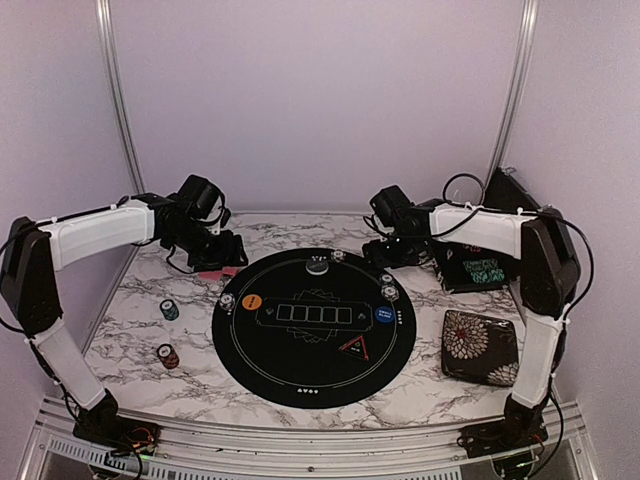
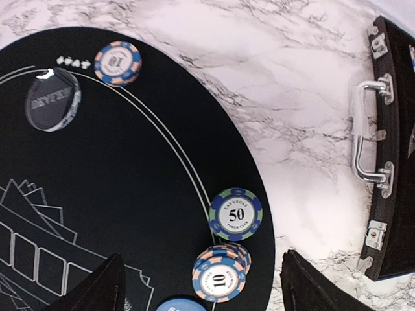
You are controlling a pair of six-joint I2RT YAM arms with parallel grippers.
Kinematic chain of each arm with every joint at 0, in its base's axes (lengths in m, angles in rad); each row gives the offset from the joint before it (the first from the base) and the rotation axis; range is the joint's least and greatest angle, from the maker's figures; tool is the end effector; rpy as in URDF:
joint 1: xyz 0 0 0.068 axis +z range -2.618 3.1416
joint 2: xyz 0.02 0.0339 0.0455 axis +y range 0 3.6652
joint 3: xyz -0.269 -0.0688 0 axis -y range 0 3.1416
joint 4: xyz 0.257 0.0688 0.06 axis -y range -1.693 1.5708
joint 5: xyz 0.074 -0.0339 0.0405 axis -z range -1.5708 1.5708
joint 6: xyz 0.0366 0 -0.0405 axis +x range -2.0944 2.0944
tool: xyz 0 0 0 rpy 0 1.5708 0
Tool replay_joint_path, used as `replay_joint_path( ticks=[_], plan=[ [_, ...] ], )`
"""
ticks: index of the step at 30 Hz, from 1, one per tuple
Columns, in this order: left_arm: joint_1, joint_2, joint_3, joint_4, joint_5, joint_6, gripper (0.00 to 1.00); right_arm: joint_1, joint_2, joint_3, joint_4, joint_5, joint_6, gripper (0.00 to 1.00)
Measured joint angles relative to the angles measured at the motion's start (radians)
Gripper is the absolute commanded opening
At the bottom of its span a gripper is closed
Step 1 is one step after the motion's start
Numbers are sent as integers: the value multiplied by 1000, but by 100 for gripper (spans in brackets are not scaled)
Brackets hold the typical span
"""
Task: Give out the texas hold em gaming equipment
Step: Move the pile of poker chips to the small blind area, then pick up the pile of poker chips from the pile of poker chips.
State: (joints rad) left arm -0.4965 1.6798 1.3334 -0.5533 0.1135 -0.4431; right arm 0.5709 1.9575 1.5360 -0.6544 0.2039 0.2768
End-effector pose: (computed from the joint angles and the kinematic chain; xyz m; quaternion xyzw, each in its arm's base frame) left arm 0.3321 -0.1847 0.2637 0.0438 0.9419 -0.1966 0.2689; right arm 0.3681 0.2276 0.2156 -0.1167 0.9577 0.0103 0.2627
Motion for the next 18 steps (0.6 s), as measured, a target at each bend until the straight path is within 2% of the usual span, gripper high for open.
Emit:
replay_joint_path(
  ticks=[8,18],
  plan=[
    [0,-79,-100,-6,-50,-34,71,65,-89,-3,50,-32,-23,80],
    [0,-251,-253,-58,-138,-108,71,122,-147,-38,123,-91,-46,80]
  ],
)
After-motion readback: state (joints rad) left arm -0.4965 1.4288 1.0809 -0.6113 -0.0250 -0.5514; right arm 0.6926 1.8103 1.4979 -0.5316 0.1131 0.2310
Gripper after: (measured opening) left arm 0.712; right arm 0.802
